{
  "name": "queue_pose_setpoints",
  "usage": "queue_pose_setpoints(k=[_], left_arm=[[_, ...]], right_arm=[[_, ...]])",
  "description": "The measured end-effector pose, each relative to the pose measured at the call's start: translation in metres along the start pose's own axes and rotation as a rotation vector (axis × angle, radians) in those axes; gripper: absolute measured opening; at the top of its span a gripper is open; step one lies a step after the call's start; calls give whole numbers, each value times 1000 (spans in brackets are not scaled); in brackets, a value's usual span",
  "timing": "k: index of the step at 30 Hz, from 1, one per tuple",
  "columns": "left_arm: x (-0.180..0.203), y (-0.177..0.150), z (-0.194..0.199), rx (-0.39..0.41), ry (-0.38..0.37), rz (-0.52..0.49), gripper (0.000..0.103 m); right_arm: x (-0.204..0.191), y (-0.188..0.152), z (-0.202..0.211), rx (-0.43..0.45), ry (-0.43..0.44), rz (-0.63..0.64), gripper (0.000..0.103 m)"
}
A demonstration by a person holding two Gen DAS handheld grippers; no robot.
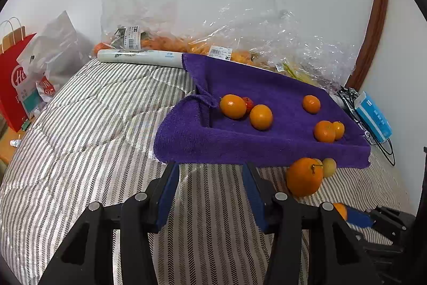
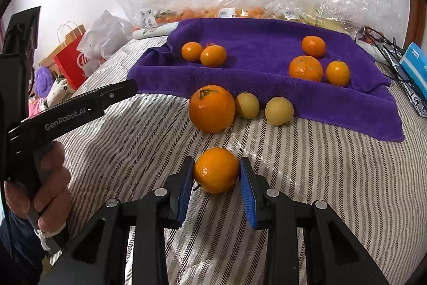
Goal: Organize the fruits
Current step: 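Lift the tangerine with the right tool while the left tool approaches a large orange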
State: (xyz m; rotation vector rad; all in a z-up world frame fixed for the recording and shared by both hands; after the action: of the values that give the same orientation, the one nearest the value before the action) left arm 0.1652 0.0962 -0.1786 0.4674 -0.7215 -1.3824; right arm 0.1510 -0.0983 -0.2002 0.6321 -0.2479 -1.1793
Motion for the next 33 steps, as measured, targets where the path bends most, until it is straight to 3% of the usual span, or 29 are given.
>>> queue_pose_setpoints(k=[5,9,16,22,28,33], left_arm=[[19,-6,-2,-50,-129,-84,47],[47,-13,-2,-71,-149,-220,54],[45,-11,-7,-81,-199,-140,57],[43,-10,-7,-69,-197,-102,54],[45,-10,-12,-89,-128,-111,54],[42,-10,-8,-73,-82,-102,55]], right_arm=[[33,-2,16,39,-48,-54,34],[68,-6,28,56,-107,-106,34],[105,-4,38,89,-116,-176,34],[96,-4,28,94,-139,-126,34],[88,-1,24,81,-126,-78,34],[98,-3,22,71,-106,-124,34]])
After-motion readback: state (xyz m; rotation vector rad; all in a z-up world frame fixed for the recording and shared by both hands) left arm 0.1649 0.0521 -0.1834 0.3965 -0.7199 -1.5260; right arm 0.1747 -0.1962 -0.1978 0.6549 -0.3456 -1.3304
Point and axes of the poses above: each gripper's, at about its wrist camera, not at the fingertips, and z roughly against the way its jaws point, x to its right, y to its top, the point moved 2 cm from there along -z, roughly the way its jaws point, and after that the axes turned 6 degrees about -x, right-handed, at the moved point
